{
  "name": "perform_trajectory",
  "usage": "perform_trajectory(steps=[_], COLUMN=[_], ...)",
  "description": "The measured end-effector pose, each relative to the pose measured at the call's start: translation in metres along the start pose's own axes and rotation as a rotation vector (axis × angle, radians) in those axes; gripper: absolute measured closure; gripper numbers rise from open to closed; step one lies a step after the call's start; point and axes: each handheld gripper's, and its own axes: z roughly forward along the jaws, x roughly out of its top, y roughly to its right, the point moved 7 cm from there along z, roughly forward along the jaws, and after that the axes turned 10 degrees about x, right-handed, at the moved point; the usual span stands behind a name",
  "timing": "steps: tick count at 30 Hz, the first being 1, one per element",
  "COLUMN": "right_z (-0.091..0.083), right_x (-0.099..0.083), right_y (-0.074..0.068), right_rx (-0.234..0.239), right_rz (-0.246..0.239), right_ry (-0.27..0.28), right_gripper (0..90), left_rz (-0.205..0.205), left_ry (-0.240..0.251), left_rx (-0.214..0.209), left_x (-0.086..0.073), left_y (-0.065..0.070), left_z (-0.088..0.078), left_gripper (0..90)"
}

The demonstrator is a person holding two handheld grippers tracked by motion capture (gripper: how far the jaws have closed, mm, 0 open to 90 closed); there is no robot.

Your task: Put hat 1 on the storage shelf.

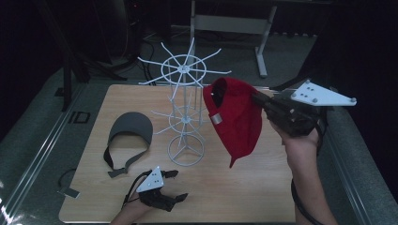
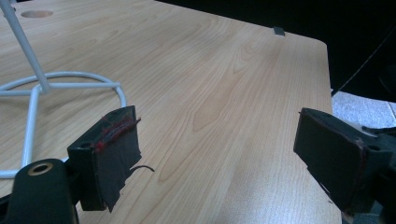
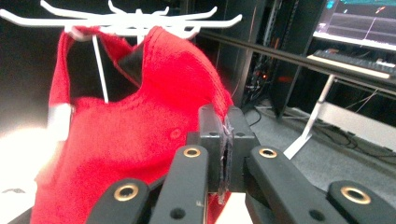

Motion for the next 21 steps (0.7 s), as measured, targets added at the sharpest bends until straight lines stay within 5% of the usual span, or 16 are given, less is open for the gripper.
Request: perform_trajectory(steps=[11, 21], right_z=[-0.007, -0.024], right_x=[-0.029, -0.059], right_y=[0.002, 0.005], right_rx=[0.017, 0.021], right_rz=[0.041, 0.085], right_ry=[-0.019, -0.020], right_gripper=[85.8, 49.7], left_rz=[-0.015, -0.018], left_ry=[0.005, 0.008], left_rx=[-0.002, -0.001], left_x=[0.000, 0.000], left_y=[0.000, 0.000], left_z=[0.000, 0.000], left_gripper=[14.5, 14.5])
